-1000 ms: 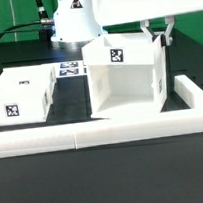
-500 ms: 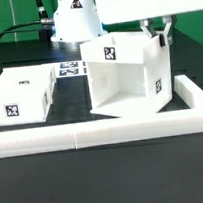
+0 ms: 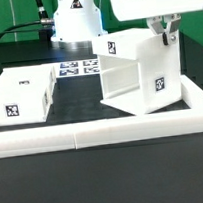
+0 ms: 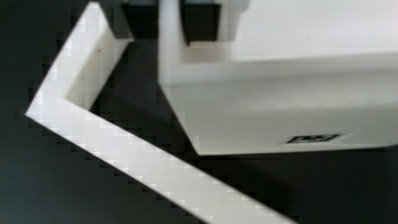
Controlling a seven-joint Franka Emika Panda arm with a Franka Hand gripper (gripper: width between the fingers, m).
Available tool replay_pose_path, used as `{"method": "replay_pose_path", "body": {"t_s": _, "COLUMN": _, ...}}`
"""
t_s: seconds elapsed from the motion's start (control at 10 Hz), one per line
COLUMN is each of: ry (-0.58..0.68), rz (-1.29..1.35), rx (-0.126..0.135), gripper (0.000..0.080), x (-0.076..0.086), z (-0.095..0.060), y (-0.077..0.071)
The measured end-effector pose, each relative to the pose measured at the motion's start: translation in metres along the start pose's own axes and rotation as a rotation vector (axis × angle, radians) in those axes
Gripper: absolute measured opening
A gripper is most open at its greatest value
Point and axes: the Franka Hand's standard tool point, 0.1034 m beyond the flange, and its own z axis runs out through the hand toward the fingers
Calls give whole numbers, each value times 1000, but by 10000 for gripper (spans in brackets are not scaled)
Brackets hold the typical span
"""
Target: Assemble drawer
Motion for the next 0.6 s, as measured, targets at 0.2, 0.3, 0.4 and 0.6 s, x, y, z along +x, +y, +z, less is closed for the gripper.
{"method": "replay_pose_path", "body": {"t_s": 0.2, "ry": -22, "rz": 217, "rx": 3, "gripper": 39, "x": 0, "z": 4, "y": 0}}
{"method": "replay_pose_path", "body": {"t_s": 0.3, "ry": -23, "rz": 238, "rx": 5, "gripper": 39, "x": -2, "z": 3, "y": -1}}
{"method": "replay_pose_path", "body": {"t_s": 0.4, "ry": -32, "rz": 288, "rx": 6, "gripper": 39, "x": -4, "z": 3, "y": -2}}
{"method": "replay_pose_path", "body": {"t_s": 0.6, "ry": -43, "rz": 383, "rx": 8, "gripper": 39, "x": -6, "z": 4, "y": -2}}
